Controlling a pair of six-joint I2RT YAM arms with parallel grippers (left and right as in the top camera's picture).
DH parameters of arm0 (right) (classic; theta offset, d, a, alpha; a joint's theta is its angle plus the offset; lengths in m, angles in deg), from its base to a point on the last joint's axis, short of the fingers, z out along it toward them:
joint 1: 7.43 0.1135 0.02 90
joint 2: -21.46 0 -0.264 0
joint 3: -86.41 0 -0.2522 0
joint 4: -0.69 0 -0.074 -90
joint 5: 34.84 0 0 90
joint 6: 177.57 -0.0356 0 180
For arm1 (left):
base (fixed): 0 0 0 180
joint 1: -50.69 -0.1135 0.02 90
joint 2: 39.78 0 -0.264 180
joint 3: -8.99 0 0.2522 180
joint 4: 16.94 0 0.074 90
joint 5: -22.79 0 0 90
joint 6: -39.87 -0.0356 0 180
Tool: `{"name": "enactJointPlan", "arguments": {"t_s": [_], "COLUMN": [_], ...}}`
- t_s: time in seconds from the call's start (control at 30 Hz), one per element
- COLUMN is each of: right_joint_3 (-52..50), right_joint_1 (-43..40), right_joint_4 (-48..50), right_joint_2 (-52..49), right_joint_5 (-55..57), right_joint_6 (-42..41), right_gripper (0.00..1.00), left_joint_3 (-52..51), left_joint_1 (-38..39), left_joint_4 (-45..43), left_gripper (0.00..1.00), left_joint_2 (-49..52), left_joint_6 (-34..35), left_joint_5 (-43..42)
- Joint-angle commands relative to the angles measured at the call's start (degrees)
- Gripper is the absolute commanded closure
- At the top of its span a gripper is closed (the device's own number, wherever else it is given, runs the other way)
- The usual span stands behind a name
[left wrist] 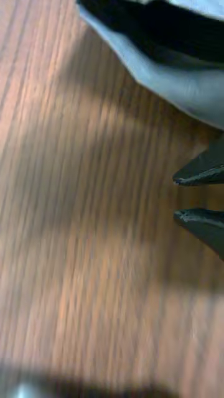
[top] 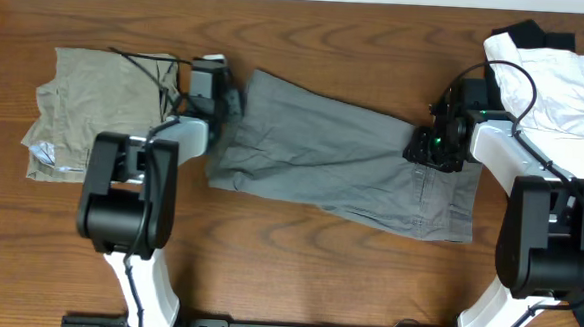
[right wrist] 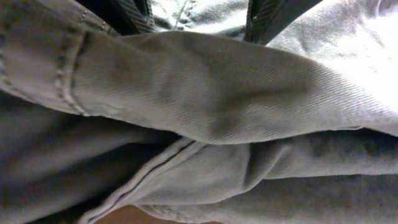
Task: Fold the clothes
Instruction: 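Grasp the folded shorts' left end with the left gripper and straighten it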
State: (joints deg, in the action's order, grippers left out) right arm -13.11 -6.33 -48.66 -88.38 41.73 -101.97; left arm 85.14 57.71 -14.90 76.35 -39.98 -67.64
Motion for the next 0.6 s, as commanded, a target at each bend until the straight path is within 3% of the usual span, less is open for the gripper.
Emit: {"name": "enactJointPlan", "arguments": {"t_s": [0.0,0.3,0.57], "right_joint_3": [-3.26,4.22,5.18], "right_joint_1": [-0.72,-4.57,-11.08], "right_joint_4": [0.17,-4.57,-13.35], "right_joint_2": [-3.96,0.35,11.52], "right_joint_5": [4.0,4.04,3.78], "right_joint_6": [0.28,1.29,1.42], "right_gripper": [0.51,0.44,0.37], "left_joint_3": [0.44,0.44,0.42], "left_joint_1": [0.85,4.46,10.45], "left_joint_4": [2.84,21.24,30.88], "left_gripper": [0.83,0.74,0.73], "left_joint_2": [-7.74,-25.11,-26.67], "left_joint_6": [-1.79,-1.79,-1.79], "left_joint_5": [0.63,-3.54,-4.33]}}
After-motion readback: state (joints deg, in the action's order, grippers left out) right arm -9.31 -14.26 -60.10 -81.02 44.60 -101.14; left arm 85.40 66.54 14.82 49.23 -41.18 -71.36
